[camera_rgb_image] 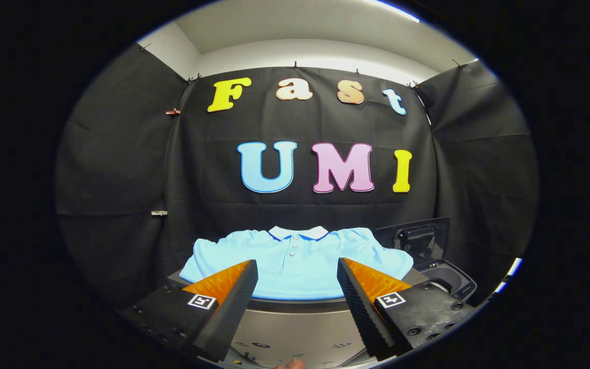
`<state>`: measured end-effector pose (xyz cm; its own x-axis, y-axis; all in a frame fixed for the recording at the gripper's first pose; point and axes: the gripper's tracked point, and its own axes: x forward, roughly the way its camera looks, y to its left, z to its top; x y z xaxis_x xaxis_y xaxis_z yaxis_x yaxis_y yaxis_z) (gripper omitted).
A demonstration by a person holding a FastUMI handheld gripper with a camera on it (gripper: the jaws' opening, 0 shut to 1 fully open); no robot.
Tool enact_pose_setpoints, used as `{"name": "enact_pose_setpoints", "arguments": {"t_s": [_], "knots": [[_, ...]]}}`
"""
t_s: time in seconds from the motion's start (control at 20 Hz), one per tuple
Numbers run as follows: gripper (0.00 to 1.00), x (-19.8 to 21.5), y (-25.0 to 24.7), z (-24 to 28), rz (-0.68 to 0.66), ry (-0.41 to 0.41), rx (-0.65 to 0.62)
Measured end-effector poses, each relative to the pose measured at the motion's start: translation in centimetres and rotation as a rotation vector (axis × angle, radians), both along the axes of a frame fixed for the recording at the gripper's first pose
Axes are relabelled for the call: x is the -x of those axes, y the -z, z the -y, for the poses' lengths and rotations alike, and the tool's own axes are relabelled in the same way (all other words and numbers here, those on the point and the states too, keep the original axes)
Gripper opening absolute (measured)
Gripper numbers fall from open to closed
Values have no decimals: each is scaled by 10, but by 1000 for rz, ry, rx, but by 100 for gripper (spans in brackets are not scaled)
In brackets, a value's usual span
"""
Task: Put the clothes into the washing machine and then close the washing machine lid.
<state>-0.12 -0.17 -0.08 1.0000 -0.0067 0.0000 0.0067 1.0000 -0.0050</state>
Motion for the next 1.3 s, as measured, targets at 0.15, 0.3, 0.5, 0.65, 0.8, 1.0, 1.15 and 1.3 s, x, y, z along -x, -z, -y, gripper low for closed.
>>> {"name": "enact_pose_setpoints", "arguments": {"t_s": [0.15, 0.3, 0.5, 0.65, 0.8, 1.0, 1.15, 1.3], "knots": [[97, -2, -1, 0, -2, -1, -6], [98, -3, -1, 0, -2, 3, -5], [97, -8, -2, -1, -4, 1, -8], [97, -18, -3, -3, -21, 1, -15], [97, -31, -3, -3, -49, 9, -10], [97, -59, 9, -5, -136, 18, -11], [98, -79, 12, -11, -211, 2, -8], [98, -98, 5, -13, -249, -5, -32]]}}
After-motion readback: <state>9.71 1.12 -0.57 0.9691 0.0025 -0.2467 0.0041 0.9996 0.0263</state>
